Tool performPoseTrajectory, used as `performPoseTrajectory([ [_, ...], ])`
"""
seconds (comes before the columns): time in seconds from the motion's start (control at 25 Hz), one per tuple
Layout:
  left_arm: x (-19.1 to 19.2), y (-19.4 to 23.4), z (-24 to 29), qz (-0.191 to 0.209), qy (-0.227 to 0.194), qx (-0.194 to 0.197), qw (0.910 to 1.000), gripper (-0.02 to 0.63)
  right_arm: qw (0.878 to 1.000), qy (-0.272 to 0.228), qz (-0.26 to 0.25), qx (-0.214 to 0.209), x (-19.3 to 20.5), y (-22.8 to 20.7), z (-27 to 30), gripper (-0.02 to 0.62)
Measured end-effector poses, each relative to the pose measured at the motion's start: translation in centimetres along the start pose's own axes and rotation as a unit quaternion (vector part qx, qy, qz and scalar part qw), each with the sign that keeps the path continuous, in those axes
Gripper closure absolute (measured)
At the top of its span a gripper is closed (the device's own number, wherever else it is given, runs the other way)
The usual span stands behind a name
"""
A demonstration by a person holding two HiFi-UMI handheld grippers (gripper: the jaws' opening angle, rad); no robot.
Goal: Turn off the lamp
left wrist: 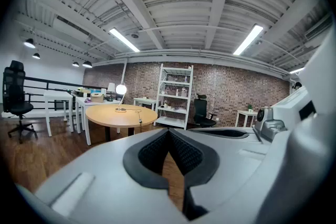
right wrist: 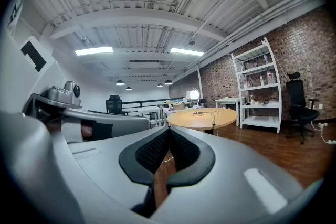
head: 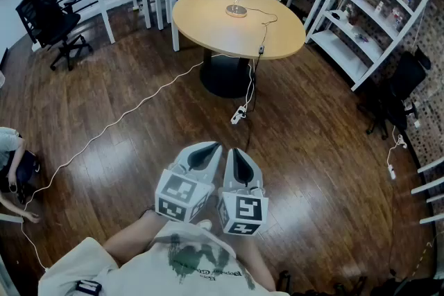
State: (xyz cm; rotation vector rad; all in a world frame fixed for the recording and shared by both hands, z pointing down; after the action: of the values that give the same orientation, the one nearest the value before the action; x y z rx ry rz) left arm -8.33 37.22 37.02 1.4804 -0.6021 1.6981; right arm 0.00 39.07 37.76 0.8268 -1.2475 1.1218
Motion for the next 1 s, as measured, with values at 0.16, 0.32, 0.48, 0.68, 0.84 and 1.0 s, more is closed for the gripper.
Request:
performPoseTrajectory([
  [0.16,-0.4,0.0,0.6,-0.001,-0.001,-0.003,1.0000,0.611,1.000,-0.001,0.005,0.000,-0.1,-1.0,0.1,0.595],
  [0.32,-0.2,-0.1,1.5,-0.003,0.004,-0.008,1.0000,0.611,1.000,0.003,0.002,-0.004,0.0,-1.9,0.4,0.595],
  [0.48,0.2,0.0,2.7,-0.008,0.006,-0.006,0.9999,0.611,1.000,0.012,-0.001,-0.004,0.7,-2.8,1.3,0.595],
  [0.68,0.0,1.6,5.0,-0.013,0.008,-0.004,0.9999,0.611,1.000,0.019,-0.003,-0.001,0.7,-3.8,3.8,0.595],
  [0.84,0.0,3.7,8.1,-0.023,0.008,0.003,0.9997,0.611,1.000,0.024,-0.007,0.005,0.7,-4.9,7.2,0.595],
  [1.0,-0.5,6.1,11.6,-0.024,0.008,0.008,0.9997,0.611,1.000,0.026,-0.012,0.012,0.3,-6.0,11.1,0.595],
])
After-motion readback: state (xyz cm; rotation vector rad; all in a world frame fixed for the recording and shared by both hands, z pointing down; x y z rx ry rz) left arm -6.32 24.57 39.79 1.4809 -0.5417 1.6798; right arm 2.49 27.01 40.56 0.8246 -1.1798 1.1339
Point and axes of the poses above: the fingertips, and each gripper's own axes: z forward along the fingers, y to its left, x out of its underside, the point moved 5 cm from there along -z, backward along the fingers, and after that the axes turned 1 degree about -x, right-handed, at the moved point
